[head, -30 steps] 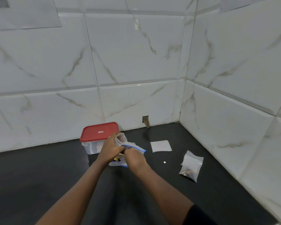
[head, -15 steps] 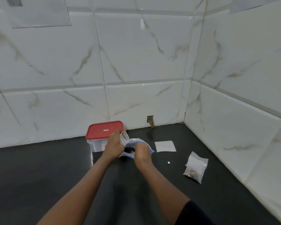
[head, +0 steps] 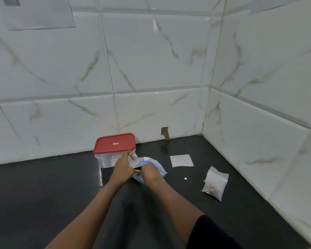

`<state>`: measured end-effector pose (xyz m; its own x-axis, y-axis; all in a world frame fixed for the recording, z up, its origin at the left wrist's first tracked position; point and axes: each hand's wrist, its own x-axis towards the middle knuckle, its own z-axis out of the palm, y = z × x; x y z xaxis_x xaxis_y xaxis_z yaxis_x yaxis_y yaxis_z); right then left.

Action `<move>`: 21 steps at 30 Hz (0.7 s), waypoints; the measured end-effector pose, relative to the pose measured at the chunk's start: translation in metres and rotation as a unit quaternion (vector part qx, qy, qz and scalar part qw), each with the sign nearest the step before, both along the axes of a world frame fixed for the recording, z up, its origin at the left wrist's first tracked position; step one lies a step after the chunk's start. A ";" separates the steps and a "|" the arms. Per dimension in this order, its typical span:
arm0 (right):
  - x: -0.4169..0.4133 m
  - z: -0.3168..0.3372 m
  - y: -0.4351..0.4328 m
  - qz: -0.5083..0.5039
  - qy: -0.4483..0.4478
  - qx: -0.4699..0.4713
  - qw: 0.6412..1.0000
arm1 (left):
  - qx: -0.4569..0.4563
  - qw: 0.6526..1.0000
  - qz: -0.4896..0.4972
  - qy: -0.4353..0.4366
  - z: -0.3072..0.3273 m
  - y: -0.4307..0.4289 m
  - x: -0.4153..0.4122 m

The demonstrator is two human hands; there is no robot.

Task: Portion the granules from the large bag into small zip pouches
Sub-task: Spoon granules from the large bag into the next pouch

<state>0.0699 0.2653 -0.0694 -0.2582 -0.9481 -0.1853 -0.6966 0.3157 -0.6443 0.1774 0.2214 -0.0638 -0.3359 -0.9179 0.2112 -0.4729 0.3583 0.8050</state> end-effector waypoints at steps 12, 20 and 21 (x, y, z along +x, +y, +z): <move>0.014 -0.016 -0.014 -0.120 -0.162 -0.033 0.979 | 0.027 0.998 0.044 0.019 0.008 0.004 -0.003; 0.023 0.006 0.018 -0.174 -0.308 -0.072 0.933 | -0.026 0.999 0.027 0.014 0.014 -0.002 -0.012; 0.024 0.004 0.016 -0.185 -0.334 -0.073 0.921 | -0.022 0.999 0.022 0.022 0.014 -0.001 -0.014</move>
<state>0.0938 0.2813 -0.0655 -0.4440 -0.8450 -0.2979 0.0087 0.3284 -0.9445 0.1631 0.2207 -0.0497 -0.2857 -0.9207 0.2658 -0.4537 0.3742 0.8088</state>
